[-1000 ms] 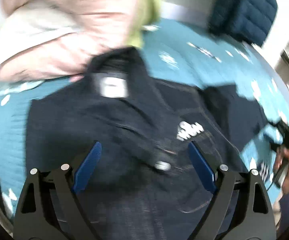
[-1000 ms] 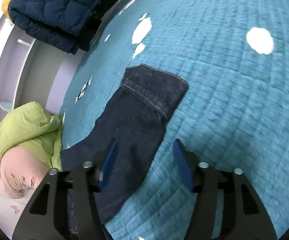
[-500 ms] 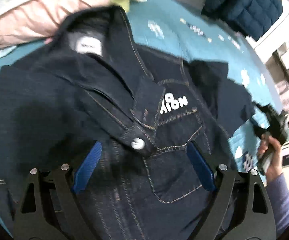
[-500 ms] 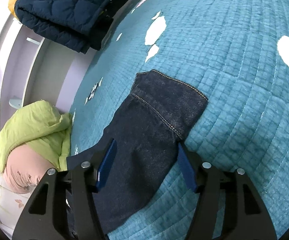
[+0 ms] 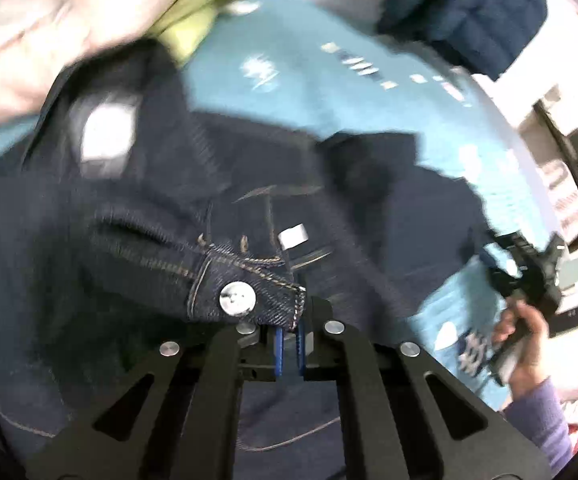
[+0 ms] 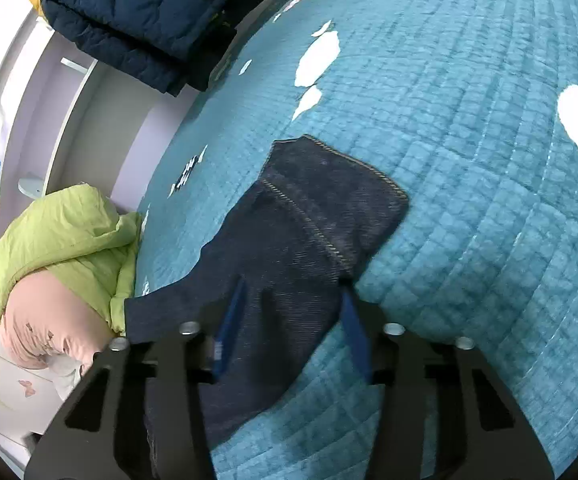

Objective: Fold large clothes

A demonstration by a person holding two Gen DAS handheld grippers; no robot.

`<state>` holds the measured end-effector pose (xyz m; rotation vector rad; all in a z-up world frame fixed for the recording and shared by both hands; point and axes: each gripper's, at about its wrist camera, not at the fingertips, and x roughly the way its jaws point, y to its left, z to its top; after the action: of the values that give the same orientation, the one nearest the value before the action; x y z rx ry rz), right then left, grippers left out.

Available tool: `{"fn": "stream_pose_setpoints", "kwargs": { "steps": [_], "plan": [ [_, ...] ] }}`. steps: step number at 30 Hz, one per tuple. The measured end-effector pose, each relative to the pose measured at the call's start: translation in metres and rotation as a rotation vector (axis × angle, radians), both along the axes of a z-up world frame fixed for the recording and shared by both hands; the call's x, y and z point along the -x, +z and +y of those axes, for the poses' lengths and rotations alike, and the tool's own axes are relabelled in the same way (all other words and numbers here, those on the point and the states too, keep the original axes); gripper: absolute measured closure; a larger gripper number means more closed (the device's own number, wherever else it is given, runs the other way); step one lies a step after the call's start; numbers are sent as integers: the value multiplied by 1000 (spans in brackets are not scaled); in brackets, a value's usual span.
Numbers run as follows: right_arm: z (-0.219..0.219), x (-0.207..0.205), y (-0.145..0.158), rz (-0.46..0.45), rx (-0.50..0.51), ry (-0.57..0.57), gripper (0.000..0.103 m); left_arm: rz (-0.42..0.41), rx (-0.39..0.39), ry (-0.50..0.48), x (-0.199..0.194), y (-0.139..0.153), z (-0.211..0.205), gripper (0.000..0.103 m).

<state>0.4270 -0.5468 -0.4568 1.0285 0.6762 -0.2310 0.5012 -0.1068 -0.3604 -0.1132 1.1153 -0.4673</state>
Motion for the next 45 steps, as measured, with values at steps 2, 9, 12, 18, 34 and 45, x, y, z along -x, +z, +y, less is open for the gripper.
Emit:
{"fn": "stream_pose_setpoints", "kwargs": {
  "steps": [2, 9, 12, 18, 34, 45],
  "plan": [
    [-4, 3, -4, -3, -19, -7, 81, -11, 41, -63, -1, 8, -19, 103],
    [-6, 4, 2, -19, -14, -2, 97, 122, -56, -127, -11, -33, -48, 103],
    [-6, 4, 12, -57, -4, 0, 99, 102, 20, -143, -6, -22, -32, 92],
    [3, -5, 46, -138, 28, 31, 100, -74, 135, -56, 12, 33, 24, 27],
    [205, -65, 199, -447, 230, 451, 100, 94, -281, 209, -28, -47, 147, 23],
    [468, -114, 117, -257, 165, 944, 97, -148, -202, 398, 18, 43, 246, 22]
  ]
}}
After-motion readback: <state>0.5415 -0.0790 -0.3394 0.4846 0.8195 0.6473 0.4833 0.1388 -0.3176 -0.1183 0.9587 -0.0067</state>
